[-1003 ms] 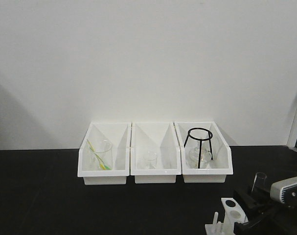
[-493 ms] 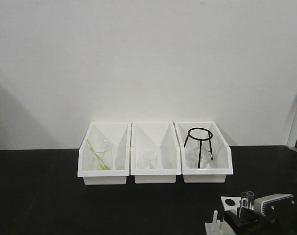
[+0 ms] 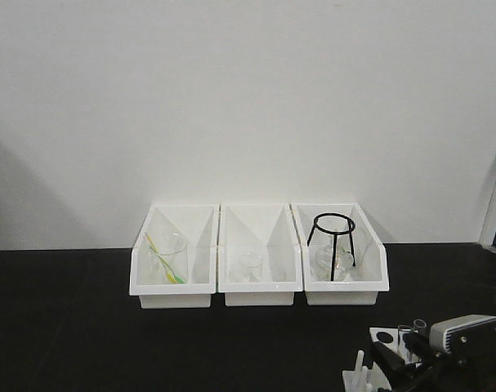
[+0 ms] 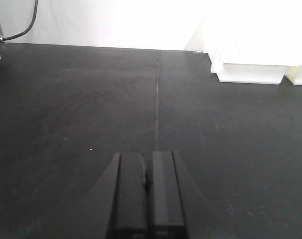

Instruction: Flip and reinsert test tube from rack

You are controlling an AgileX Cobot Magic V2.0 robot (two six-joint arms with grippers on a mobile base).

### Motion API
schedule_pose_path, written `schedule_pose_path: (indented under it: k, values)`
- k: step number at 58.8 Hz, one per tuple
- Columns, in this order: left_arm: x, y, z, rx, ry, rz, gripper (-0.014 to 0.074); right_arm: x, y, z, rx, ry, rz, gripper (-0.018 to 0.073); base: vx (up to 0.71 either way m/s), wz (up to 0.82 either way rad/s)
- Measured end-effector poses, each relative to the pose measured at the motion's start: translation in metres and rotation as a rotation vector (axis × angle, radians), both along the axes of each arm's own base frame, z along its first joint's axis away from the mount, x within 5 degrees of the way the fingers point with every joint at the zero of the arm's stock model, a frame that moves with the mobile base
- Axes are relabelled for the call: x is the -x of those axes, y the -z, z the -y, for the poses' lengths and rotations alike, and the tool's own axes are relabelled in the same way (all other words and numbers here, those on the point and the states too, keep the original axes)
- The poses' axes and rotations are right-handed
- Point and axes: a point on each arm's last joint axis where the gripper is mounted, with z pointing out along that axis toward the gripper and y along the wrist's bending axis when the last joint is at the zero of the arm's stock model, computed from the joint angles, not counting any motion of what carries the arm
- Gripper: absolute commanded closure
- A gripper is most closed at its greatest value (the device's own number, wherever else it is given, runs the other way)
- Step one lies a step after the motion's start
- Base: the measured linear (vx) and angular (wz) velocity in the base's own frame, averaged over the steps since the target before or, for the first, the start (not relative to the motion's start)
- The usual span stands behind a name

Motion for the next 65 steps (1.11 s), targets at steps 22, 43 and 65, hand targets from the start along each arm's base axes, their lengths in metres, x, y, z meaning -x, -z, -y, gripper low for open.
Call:
schedule_pose_path:
  k: [22, 43, 65]
  values:
    - [0.0, 0.0, 0.0, 0.0, 0.0, 0.0, 0.0603, 0.076, -0.107, 0.009, -0.016, 0.028, 0.222, -0.0004, 0.0, 0.0]
    - [0.0, 0.0, 0.0, 0.0, 0.0, 0.0, 0.0603, 0.139, -0.137, 0.03, -0.096, 0.219, 0.271, -0.0004, 0.0, 0.0]
    - [0.0, 0.0, 0.0, 0.0, 0.0, 0.0, 0.0603, 0.15, -0.143, 0.032, -0.106, 0.223, 0.321, -0.0004, 0.0, 0.0]
